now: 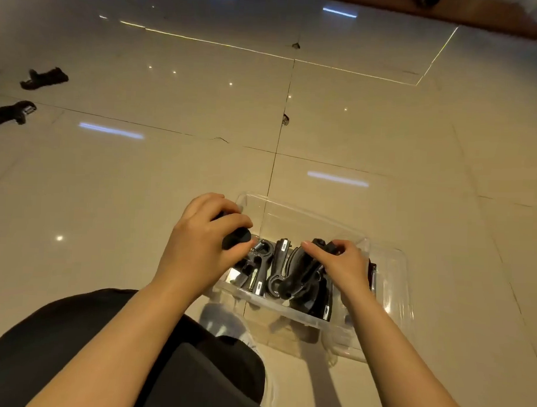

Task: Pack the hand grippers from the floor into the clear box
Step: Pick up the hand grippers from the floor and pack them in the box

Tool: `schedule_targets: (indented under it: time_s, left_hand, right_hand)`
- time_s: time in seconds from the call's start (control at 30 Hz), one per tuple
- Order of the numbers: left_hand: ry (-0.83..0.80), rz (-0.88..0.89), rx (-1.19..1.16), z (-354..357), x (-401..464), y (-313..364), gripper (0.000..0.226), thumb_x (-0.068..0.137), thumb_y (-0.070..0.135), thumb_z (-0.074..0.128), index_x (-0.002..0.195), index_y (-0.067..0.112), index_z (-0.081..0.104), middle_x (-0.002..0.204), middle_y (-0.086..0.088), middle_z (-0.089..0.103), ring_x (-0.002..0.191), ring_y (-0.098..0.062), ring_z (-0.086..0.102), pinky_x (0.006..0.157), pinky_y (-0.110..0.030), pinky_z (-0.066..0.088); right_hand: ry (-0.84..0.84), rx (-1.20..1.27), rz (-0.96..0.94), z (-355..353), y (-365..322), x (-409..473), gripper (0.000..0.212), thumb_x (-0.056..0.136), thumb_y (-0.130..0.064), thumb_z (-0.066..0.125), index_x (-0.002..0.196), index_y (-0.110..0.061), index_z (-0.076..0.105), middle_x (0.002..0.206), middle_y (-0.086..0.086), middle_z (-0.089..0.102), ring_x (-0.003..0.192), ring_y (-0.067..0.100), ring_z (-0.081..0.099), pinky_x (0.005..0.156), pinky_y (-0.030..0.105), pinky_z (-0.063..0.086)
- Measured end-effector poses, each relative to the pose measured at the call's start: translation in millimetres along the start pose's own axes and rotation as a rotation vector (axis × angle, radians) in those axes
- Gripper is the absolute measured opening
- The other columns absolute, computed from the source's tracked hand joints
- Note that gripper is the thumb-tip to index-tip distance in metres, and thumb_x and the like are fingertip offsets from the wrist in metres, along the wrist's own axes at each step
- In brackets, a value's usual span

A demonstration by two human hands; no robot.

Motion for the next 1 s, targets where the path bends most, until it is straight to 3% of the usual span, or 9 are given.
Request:
schedule_targets:
  time_s: [0.07,0.17,0.33,0.4,0.47,0.53,0.67,0.77,1.0]
  left_hand:
    - [-0.022,0.003,0.034,3,3,-15,0.030,0.074,0.042,0.062,0.087,0.017,0.072,0.090,0.002,0.063,0.098,-0.023,0.055,0.083,-0.021,0.033]
    - [-0.028,-0.071,0.022,5,7,-37,0.027,0.076,0.040,0.066,0.089,0.018,0.072,0.091,0.001,0.062,0.093,-0.022,0.055,0.078,-0.023,0.033]
    - [-0.038,-0.130,0.058,14,11,-54,0.022,0.070,0.028,0.077,0.087,0.015,0.073,0.090,-0.002,0.062,0.095,-0.027,0.056,0.078,-0.026,0.034]
    - [-0.046,-0.113,0.029,18,15,-53,0.022,0.072,0.030,0.076,0.088,0.016,0.073,0.092,-0.001,0.062,0.095,-0.026,0.055,0.079,-0.022,0.033]
    - [-0.052,-0.108,-0.009,20,19,-49,0.028,0.075,0.040,0.064,0.090,0.018,0.072,0.093,0.001,0.061,0.095,-0.020,0.053,0.080,-0.013,0.028]
    - [-0.054,-0.107,-0.035,22,21,-46,0.035,0.074,0.047,0.056,0.090,0.020,0.071,0.094,0.002,0.060,0.095,-0.018,0.051,0.080,-0.008,0.025]
    - [-0.064,-0.110,-0.013,24,23,-48,0.029,0.075,0.042,0.064,0.091,0.019,0.071,0.095,0.001,0.060,0.096,-0.021,0.053,0.080,-0.012,0.027]
    - [-0.053,-0.121,0.028,26,23,-52,0.023,0.072,0.030,0.077,0.091,0.017,0.072,0.095,-0.002,0.061,0.096,-0.025,0.054,0.079,-0.023,0.031]
    - [-0.060,-0.181,-0.052,25,22,-48,0.022,0.071,0.030,0.077,0.090,0.021,0.072,0.095,0.004,0.059,0.093,-0.013,0.048,0.077,-0.009,0.027]
  right_hand:
    - [-0.010,-0.038,0.066,14,6,16,0.072,0.056,-0.063,0.078,0.104,-0.016,0.052,0.100,-0.001,0.059,0.088,0.015,0.057,0.068,0.029,0.046]
    - [0.001,-0.099,0.138,35,12,39,0.067,0.056,-0.064,0.077,0.093,-0.013,0.054,0.090,0.001,0.061,0.080,0.016,0.057,0.069,0.034,0.049]
    - [0.042,-0.251,0.169,71,16,76,0.069,0.057,-0.069,0.074,0.077,-0.008,0.050,0.068,0.002,0.054,0.058,0.016,0.049,0.047,0.027,0.033]
    - [0.060,-0.311,0.198,84,21,88,0.075,0.056,-0.075,0.070,0.085,-0.007,0.053,0.081,0.008,0.058,0.063,0.020,0.052,0.047,0.027,0.033]
    - [0.098,-0.343,0.213,92,31,94,0.080,0.065,-0.068,0.069,0.110,-0.004,0.053,0.112,0.013,0.053,0.087,0.029,0.057,0.058,0.032,0.041]
    - [0.105,-0.354,0.167,96,41,91,0.074,0.078,-0.052,0.067,0.131,-0.006,0.042,0.135,0.013,0.039,0.111,0.034,0.051,0.076,0.038,0.046]
    - [-0.046,-0.610,-0.179,92,57,76,0.065,0.088,-0.036,0.059,0.144,-0.017,0.031,0.152,0.010,0.022,0.136,0.033,0.027,0.109,0.046,0.032]
    - [-0.248,-0.841,-0.257,84,77,73,0.071,0.088,-0.032,0.060,0.148,-0.025,0.022,0.157,0.008,0.007,0.143,0.033,0.011,0.115,0.045,0.022]
    - [-0.350,-0.958,-0.344,71,90,76,0.085,0.087,-0.029,0.065,0.151,-0.031,0.009,0.158,0.007,-0.009,0.145,0.029,0.005,0.117,0.040,0.017]
Point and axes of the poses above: each hand's wrist, its own x-axis towards the middle knuckle, its own z-axis out of the palm, y = z × x, the point moved 1 cm from there along x, towards the middle knuckle
